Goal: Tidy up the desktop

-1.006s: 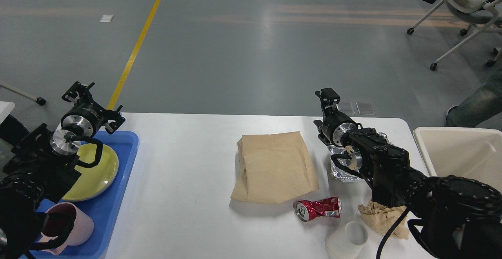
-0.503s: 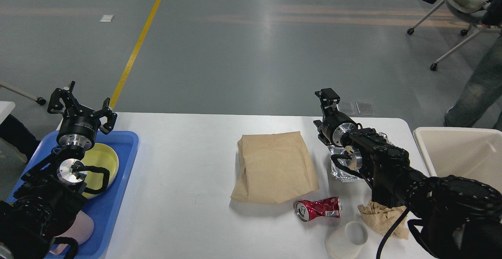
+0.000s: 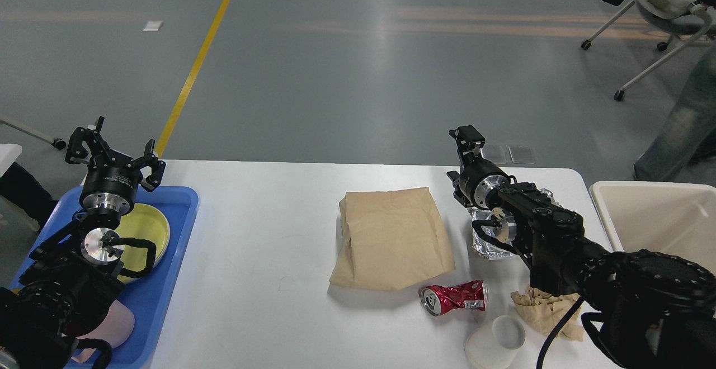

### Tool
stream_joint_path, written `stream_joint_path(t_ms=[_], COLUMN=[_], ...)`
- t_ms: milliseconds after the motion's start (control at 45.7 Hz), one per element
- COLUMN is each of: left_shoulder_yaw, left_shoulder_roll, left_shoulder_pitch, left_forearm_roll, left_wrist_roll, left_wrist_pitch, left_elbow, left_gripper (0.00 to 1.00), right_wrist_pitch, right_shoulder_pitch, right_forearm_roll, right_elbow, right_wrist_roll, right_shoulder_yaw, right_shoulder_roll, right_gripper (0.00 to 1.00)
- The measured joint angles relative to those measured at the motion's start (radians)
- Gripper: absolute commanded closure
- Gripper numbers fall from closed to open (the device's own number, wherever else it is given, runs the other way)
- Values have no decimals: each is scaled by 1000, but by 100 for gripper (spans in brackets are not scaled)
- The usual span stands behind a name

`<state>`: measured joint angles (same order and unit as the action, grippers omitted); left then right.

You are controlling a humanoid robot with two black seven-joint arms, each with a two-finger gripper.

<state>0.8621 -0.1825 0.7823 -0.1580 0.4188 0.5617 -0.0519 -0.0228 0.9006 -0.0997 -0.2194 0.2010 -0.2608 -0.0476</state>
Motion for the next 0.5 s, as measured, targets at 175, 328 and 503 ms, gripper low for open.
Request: stream_joint_path(t_ms=[175, 328, 503], left_shoulder_yaw=[0, 0, 0], left_shoulder_roll=[0, 0, 0], left_shoulder_pitch=[0, 0, 0], left_forearm_roll=[0, 0, 0], left_wrist_roll=[0, 0, 0], left_wrist_pitch=[0, 0, 0], left_elbow=[0, 0, 0], left_gripper=[4, 4, 4], right_wrist_pitch=[0, 0, 0], right_shoulder_pitch=[0, 0, 1], right_forearm_roll=[0, 0, 0], right_elbow=[0, 0, 0], right_wrist_roll=[0, 0, 0], right_shoulder_yaw=[0, 0, 0], right_shoulder_roll=[0, 0, 0], right_gripper=[0, 0, 0])
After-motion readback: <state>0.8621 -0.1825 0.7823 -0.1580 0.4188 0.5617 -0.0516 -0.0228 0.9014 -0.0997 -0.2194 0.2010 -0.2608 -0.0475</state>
